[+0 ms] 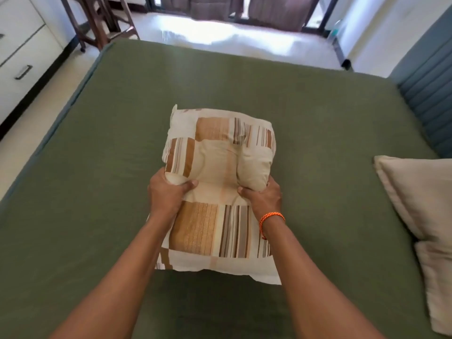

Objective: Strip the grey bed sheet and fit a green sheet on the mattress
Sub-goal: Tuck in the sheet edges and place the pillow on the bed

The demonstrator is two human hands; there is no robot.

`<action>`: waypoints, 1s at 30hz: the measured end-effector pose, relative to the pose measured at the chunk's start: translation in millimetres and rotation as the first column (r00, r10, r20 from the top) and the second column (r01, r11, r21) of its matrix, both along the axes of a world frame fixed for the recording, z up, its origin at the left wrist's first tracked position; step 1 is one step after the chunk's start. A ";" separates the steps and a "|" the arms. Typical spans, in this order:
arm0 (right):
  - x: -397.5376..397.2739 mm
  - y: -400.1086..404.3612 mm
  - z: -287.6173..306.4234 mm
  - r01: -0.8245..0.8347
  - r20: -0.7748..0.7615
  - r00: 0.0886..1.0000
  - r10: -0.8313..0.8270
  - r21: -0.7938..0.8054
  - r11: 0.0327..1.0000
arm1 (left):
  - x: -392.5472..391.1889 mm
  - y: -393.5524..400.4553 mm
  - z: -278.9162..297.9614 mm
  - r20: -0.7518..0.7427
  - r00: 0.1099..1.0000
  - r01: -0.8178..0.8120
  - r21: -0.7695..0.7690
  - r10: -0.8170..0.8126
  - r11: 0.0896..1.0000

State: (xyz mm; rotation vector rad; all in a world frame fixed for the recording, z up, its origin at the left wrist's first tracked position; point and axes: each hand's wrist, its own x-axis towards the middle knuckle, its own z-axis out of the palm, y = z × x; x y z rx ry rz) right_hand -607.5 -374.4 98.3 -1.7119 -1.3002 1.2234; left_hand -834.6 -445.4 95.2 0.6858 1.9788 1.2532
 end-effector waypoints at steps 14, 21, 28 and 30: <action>459.9 -70.1 179.9 0.038 -0.054 0.998 -0.033 0.102 0.994 | 448.8 -48.0 159.2 -0.142 0.981 0.149 0.135 -0.130 0.980; 595.0 -70.0 224.8 0.142 -0.046 0.990 -0.137 0.145 0.979 | 581.6 -26.2 200.5 -0.173 0.963 0.237 0.169 -0.208 0.957; 671.4 -17.8 208.9 0.197 -0.073 0.980 -0.187 0.167 0.966 | 660.6 40.8 191.5 -0.179 0.951 0.286 0.191 -0.253 0.939; 689.7 5.5 199.8 0.204 -0.087 0.978 -0.191 0.174 0.963 | 679.6 67.6 180.2 -0.141 0.952 0.294 0.189 -0.270 0.937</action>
